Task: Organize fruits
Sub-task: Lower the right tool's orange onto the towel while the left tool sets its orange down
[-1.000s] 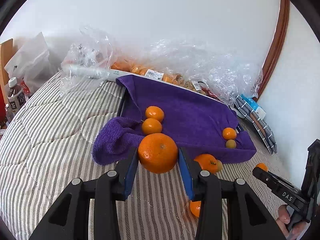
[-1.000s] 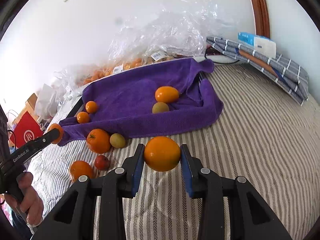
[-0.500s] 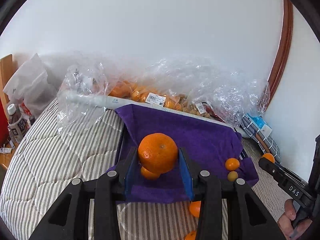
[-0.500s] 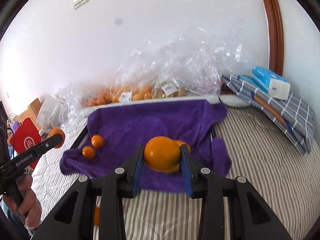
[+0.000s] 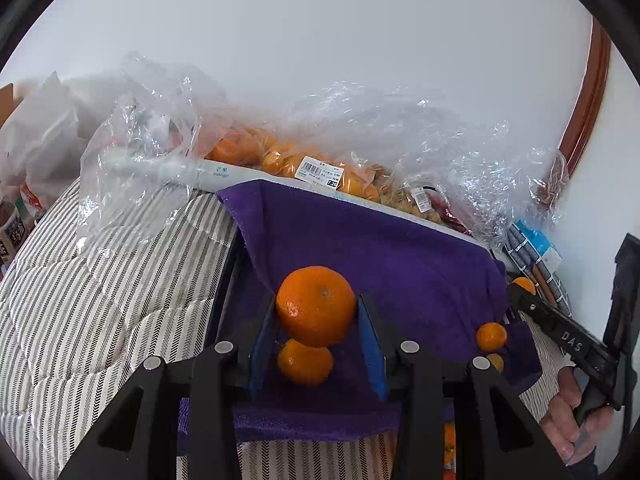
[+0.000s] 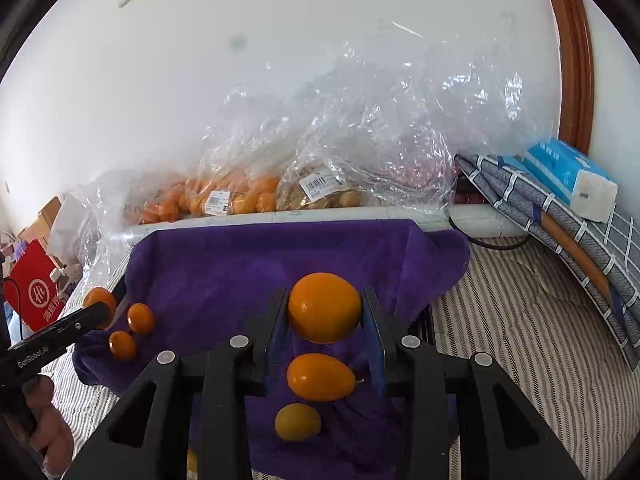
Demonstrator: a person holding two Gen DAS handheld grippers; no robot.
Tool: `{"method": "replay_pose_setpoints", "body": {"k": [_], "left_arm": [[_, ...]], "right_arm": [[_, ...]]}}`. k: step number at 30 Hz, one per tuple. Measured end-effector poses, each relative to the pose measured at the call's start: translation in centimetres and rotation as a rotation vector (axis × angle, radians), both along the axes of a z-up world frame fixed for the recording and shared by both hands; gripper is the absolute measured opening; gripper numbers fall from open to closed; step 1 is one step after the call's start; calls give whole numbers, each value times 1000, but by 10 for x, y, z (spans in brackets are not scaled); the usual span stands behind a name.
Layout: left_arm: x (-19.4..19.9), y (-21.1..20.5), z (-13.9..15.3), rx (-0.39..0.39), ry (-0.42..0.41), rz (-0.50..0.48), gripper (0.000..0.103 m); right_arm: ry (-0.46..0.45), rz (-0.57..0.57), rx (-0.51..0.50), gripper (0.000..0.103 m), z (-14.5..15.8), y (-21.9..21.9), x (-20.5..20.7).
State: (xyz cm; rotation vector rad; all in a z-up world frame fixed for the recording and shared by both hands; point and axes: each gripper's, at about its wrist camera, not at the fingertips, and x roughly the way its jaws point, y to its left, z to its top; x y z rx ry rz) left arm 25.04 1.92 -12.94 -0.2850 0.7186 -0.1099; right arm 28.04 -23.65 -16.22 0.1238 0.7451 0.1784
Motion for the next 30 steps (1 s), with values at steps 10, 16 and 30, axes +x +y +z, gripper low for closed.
{"method": "replay_pose_setpoints", "body": {"k": [10,16,30], "left_arm": [[-2,-14,-6,15,8,-40,38],[-2,-18,-8,18,7,-52,38],[-3,-34,-12,37,4,-120,38]], "right_arm": [[51,0,25,35,-23,-1,12],[57,-21,39,37,-27,-7,9],[-52,-93,14,51,5,-25,-19]]}}
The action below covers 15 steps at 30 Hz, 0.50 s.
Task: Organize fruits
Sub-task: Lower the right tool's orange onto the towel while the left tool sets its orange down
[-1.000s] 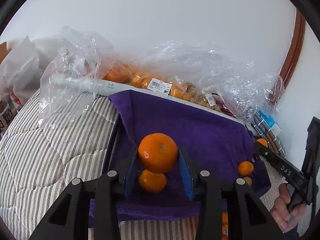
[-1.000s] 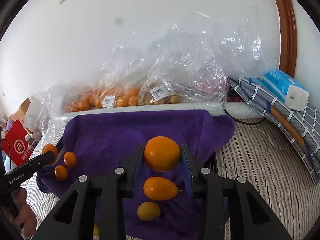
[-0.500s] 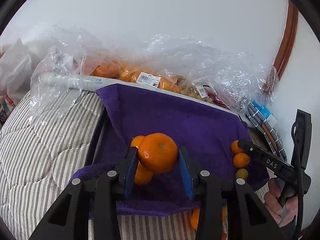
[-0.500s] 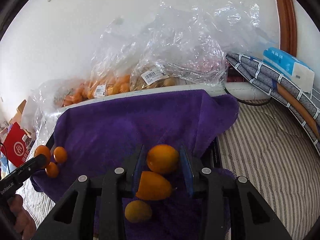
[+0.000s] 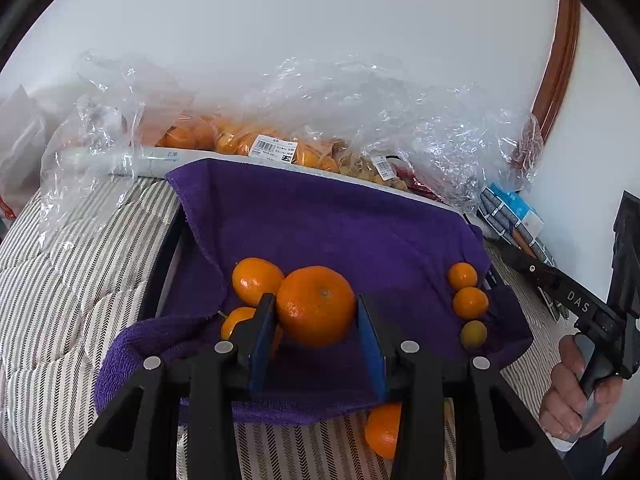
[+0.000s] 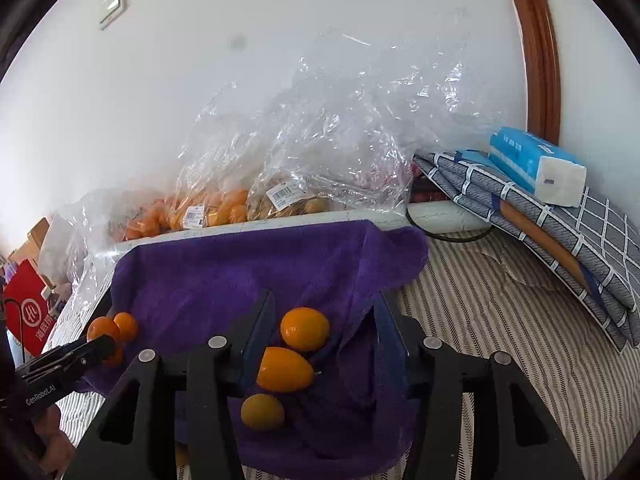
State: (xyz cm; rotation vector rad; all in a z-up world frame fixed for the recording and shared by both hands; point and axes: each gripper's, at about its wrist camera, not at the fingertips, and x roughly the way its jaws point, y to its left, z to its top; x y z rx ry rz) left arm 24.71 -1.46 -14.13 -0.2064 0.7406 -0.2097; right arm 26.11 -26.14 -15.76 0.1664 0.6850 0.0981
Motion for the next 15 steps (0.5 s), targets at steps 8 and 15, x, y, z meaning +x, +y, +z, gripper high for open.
{"method": "replay_pose_setpoints", "body": {"k": [8,15], "left_arm": [[2,-4,-6,-3,28,-26,38],[5,-7,-9,9,49,-26,38]], "right_arm": [[26,-23,23,51,-4,-6,4],[34,-18,5,51,-7,-1,4]]}}
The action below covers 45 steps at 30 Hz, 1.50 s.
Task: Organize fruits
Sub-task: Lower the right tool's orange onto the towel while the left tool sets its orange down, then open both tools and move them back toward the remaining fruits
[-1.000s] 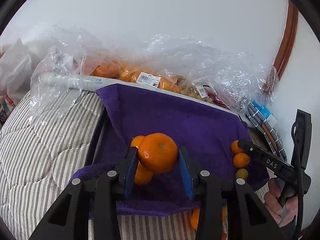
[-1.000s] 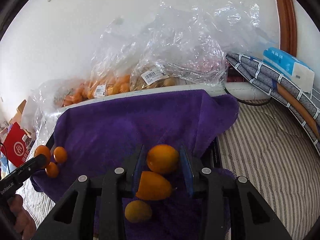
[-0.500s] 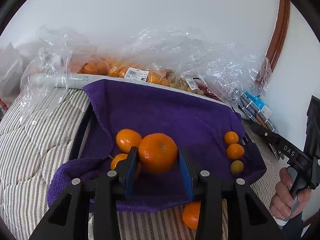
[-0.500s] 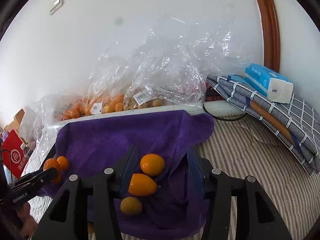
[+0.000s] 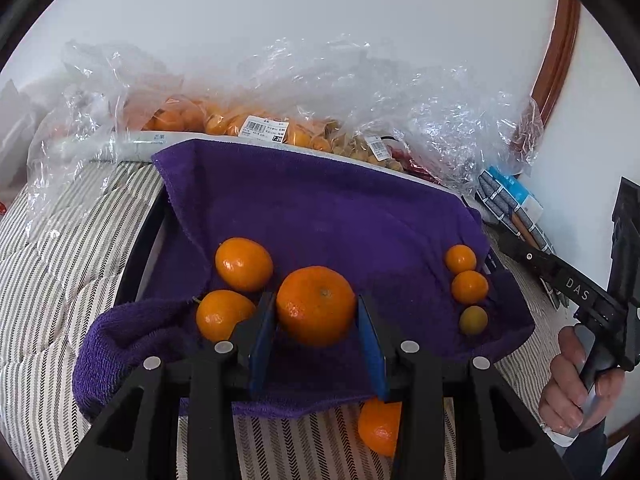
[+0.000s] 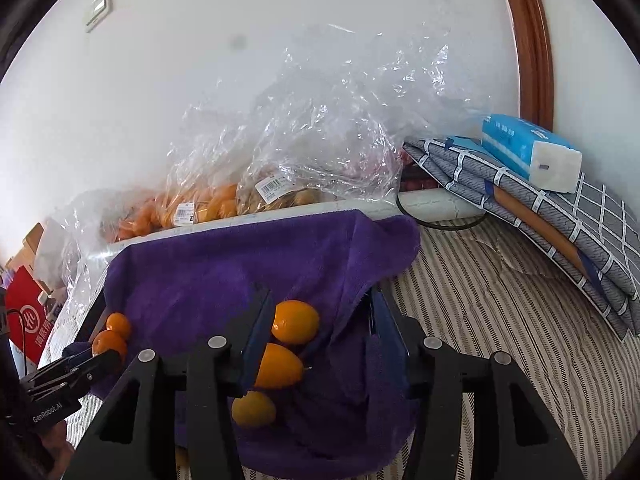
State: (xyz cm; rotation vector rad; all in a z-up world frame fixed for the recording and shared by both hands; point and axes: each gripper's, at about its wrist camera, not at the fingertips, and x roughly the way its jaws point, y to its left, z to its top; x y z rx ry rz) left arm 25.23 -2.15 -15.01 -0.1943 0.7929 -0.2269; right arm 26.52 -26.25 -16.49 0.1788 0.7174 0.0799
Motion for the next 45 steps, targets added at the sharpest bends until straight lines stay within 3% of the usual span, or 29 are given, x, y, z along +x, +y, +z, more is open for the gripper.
{"method": "replay_pose_setpoints", "body": {"k": [10,13,24,36,45], "left_arm": [[0,-1,0,7,-17,9,39],[-2,2,3,-4,-38,17,44],[-9,8,11,-5,-83,48,50],[-39,21,22,2,-146,91,51],[-83,65,12,32,-115,185,53]], "right_arm": [[-4,16,-46,52,-2,9,-1],[-8,17,-51,52,-1,9,-2],[-7,-20,-29,52,4,10,-9],[7,-28,-71,54,15,25,-72],[61,40,-38,56,5,45,-108]]}}
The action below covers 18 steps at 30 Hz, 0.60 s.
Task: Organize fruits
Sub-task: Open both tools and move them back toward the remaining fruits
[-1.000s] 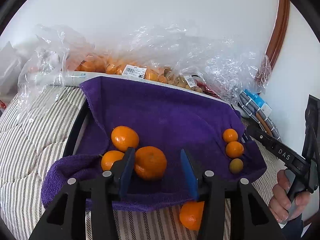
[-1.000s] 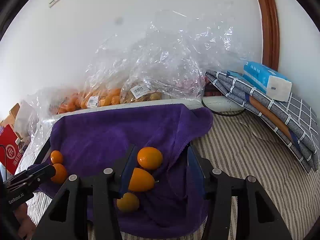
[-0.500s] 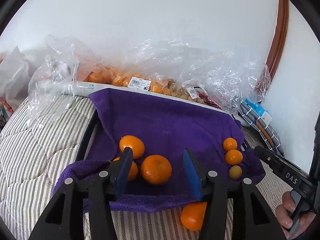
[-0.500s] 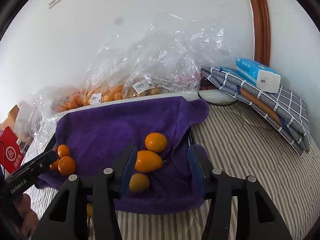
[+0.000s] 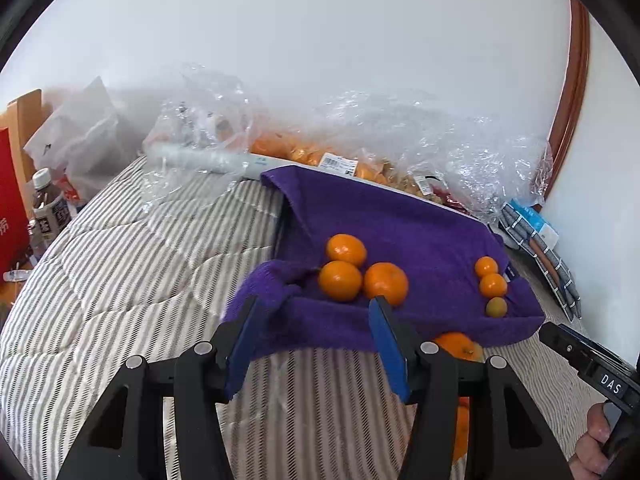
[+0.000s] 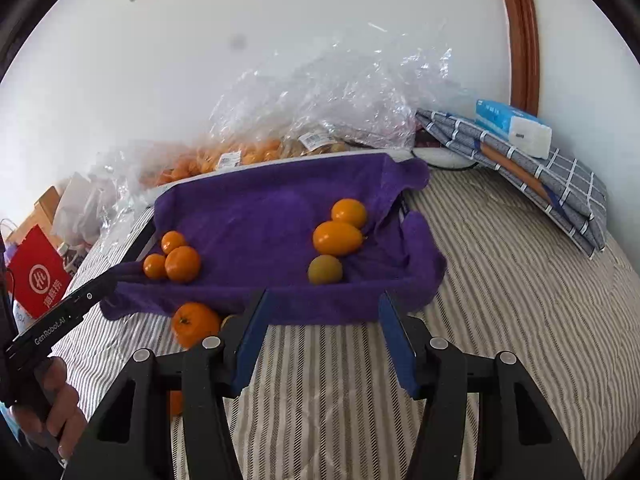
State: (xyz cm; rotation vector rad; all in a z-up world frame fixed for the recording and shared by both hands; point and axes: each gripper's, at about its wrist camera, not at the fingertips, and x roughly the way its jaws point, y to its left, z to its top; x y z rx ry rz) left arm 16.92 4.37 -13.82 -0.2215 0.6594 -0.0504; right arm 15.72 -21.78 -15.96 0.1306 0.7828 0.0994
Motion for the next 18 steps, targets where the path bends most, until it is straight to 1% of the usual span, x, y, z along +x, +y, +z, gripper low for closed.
{"method": "replay_pose_setpoints", "body": {"k": [3,6,8,11,12,15,18], "left_arm": [[-11,12,-4,18,22,32,54],[-16,20,-8,17,46,51,55],[-18,23,-10,10,59,58,55],[-17,25,-11,12,63,63,55],[-17,24,-11,14,65,61,55],[-15,21,-12,24,73,48,55],[-13,20,-14,22,88,39,55]], "right_arm": [[19,34,-16,56,-9,15,-8],[36,93,-7,49,-16,32,-13],[33,118,-26,48,-20,43,-13],[58,152,-47,39,-27,54,-4],[68,162,-50,34,-29,56,0],[92,185,-62,33,-33,61,10],[93,191,-85,33,-35,65,17]]}}
